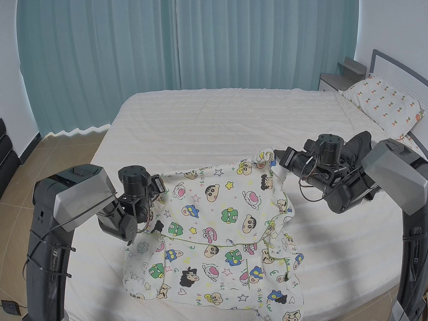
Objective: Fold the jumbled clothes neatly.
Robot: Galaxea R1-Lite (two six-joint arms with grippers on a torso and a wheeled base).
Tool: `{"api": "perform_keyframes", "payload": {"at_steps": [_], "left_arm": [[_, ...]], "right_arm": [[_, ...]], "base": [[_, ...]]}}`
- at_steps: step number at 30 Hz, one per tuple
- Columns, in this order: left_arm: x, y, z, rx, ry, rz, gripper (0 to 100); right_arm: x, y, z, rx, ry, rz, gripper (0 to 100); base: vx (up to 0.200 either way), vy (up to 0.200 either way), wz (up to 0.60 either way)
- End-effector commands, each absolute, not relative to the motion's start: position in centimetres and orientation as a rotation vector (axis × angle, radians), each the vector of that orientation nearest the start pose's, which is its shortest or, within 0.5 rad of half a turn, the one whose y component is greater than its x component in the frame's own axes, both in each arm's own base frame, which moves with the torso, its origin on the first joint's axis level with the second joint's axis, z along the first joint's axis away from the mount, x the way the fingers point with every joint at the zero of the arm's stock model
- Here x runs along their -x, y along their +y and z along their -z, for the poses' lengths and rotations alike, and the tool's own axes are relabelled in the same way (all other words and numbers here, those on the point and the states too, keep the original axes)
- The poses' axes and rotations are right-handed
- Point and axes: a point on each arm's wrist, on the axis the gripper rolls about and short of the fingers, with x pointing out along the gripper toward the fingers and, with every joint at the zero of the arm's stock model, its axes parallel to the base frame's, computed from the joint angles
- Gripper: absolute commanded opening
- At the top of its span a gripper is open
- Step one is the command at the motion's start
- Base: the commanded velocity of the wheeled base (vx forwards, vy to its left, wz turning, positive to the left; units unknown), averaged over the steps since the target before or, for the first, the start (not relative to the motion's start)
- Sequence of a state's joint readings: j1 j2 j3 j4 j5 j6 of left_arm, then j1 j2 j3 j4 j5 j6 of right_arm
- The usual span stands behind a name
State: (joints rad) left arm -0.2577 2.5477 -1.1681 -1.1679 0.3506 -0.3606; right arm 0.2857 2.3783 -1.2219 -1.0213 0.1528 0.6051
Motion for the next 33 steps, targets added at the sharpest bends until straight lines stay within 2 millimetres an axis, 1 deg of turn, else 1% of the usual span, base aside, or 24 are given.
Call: {"api": "perform_keyframes", "payload": {"at_steps": [1, 2, 4, 5, 7, 11, 12, 13, 18, 20, 23, 27, 29, 33], "left_arm": [[-45.0, -10.2, 2.3, 0.298, 0.186, -0.148, 100], [-45.2, -10.0, 2.2, 0.301, 0.178, -0.151, 100], [-45.2, -10.0, 2.2, 0.302, 0.176, -0.151, 100], [-45.4, -9.5, 1.9, 0.307, 0.161, -0.169, 100], [-45.8, -8.8, 1.6, 0.311, 0.138, -0.205, 100], [-46.1, -8.1, 1.2, 0.316, 0.117, -0.226, 100], [-46.4, -7.1, 0.8, 0.327, 0.101, -0.247, 100], [-46.6, -6.7, 0.6, 0.334, 0.092, -0.256, 100], [-46.6, -5.2, 0.5, 0.339, 0.088, -0.286, 100], [-46.3, -4.9, 0.1, 0.344, 0.089, -0.293, 100], [-45.1, -4.7, -0.6, 0.377, 0.104, -0.298, 100], [-43.6, -4.6, -0.7, 0.389, 0.150, -0.293, 100], [-42.8, -4.7, -0.3, 0.384, 0.185, -0.278, 100], [-41.3, -4.6, 0.0, 0.417, 0.239, -0.249, 100]], "right_arm": [[-45.1, 13.5, -4.3, -0.607, 0.290, -0.364, 100], [-45.4, 13.4, -3.9, -0.620, 0.297, -0.357, 100], [-45.4, 13.4, -3.9, -0.622, 0.297, -0.355, 100], [-46.2, 13.2, -3.5, -0.654, 0.290, -0.329, 100], [-46.9, 13.2, -3.3, -0.699, 0.270, -0.281, 100], [-47.4, 13.2, -3.4, -0.719, 0.253, -0.254, 100], [-47.6, 12.7, -3.5, -0.742, 0.247, -0.240, 100], [-47.7, 12.6, -3.4, -0.758, 0.261, -0.234, 100], [-48.8, 12.9, -2.5, -0.781, 0.306, -0.168, 100], [-49.2, 12.8, -2.5, -0.777, 0.306, -0.138, 100], [-49.7, 12.7, -2.8, -0.778, 0.328, -0.103, 100], [-49.4, 13.3, -3.2, -0.845, 0.373, -0.081, 100], [-49.0, 14.0, -3.9, -0.865, 0.394, -0.086, 100], [-48.4, 14.4, -6.1, -0.971, 0.444, -0.124, 100]], "base": [[0.000, 0.000, 0.00], [0.000, 0.000, 0.00], [0.000, 0.000, 0.00], [0.000, 0.000, 0.00], [0.000, 0.000, 0.00], [0.000, 0.000, 0.00], [0.000, 0.000, 0.00], [0.000, 0.000, 0.00], [0.000, 0.000, 0.00], [0.000, 0.000, 0.00], [0.000, 0.000, 0.00], [0.000, 0.000, 0.00], [0.000, 0.000, 0.00], [0.000, 0.000, 0.00]]}}
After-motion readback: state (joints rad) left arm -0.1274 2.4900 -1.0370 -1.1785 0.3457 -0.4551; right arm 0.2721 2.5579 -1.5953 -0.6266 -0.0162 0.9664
